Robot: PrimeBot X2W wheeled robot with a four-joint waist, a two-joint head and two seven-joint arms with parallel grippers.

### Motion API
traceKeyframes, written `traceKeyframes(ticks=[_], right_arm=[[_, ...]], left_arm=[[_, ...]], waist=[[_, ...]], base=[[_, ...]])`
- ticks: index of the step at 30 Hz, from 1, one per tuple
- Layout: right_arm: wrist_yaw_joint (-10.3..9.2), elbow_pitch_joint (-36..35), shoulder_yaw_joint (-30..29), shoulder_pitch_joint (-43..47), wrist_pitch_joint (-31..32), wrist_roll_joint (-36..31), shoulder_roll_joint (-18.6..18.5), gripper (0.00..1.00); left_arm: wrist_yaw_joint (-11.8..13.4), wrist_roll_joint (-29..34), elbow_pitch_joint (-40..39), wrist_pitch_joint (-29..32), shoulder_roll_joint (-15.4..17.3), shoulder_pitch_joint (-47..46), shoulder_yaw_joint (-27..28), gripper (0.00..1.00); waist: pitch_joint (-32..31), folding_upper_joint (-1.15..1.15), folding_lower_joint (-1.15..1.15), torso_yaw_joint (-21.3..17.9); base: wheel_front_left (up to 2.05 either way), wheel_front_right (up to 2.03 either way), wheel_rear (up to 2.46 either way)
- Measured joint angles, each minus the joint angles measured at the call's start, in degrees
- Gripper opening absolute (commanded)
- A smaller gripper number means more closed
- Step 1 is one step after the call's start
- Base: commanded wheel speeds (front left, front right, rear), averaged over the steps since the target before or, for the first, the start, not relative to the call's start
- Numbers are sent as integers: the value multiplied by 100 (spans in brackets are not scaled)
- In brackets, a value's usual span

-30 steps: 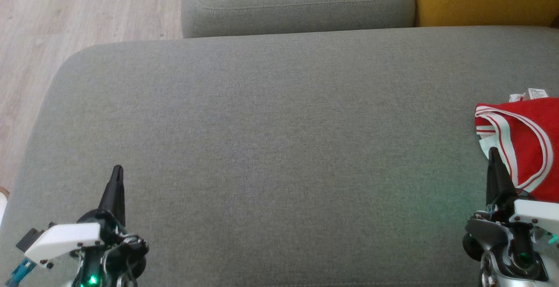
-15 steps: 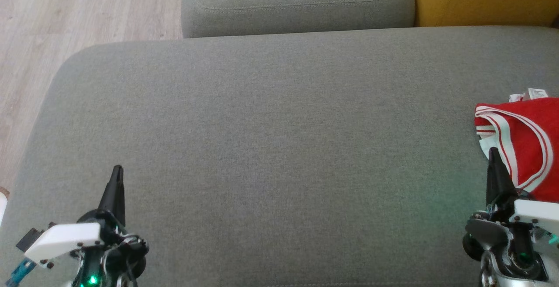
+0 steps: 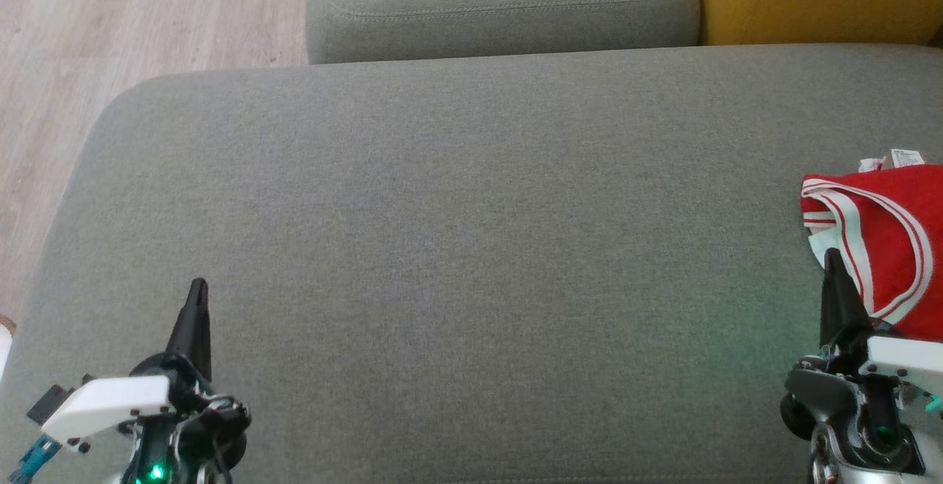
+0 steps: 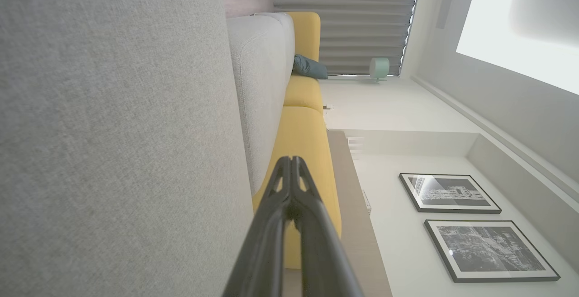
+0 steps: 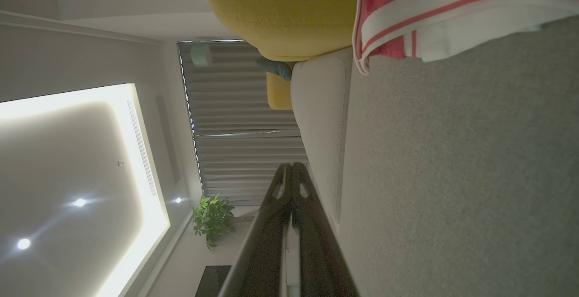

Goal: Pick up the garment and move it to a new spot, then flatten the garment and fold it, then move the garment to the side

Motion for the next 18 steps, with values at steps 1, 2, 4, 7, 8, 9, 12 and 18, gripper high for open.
traceKeyframes(ticks=[1, 2, 4, 7, 8, 9, 12, 18], right_arm=[[0, 0, 0, 0, 0, 0, 0, 0], [0, 0, 0, 0, 0, 0, 0, 0], [0, 0, 0, 0, 0, 0, 0, 0], [0, 0, 0, 0, 0, 0, 0, 0], [0, 0, 0, 0, 0, 0, 0, 0], [0, 0, 0, 0, 0, 0, 0, 0], [0, 0, 0, 0, 0, 0, 0, 0], [0, 0, 0, 0, 0, 0, 0, 0]], left_arm=[[0, 0, 0, 0, 0, 0, 0, 0], [0, 0, 0, 0, 0, 0, 0, 0], [0, 0, 0, 0, 0, 0, 0, 0], [0, 0, 0, 0, 0, 0, 0, 0], [0, 0, 0, 0, 0, 0, 0, 0], [0, 0, 0, 0, 0, 0, 0, 0], [0, 0, 0, 0, 0, 0, 0, 0], [0, 0, 0, 0, 0, 0, 0, 0]], waist=[[0, 0, 0, 0], [0, 0, 0, 0], [0, 0, 0, 0], [0, 0, 0, 0], [0, 0, 0, 0], [0, 0, 0, 0], [0, 0, 0, 0], [0, 0, 0, 0]], base=[[0, 0, 0], [0, 0, 0], [0, 0, 0], [0, 0, 0], [0, 0, 0], [0, 0, 0], [0, 0, 0], [0, 0, 0]])
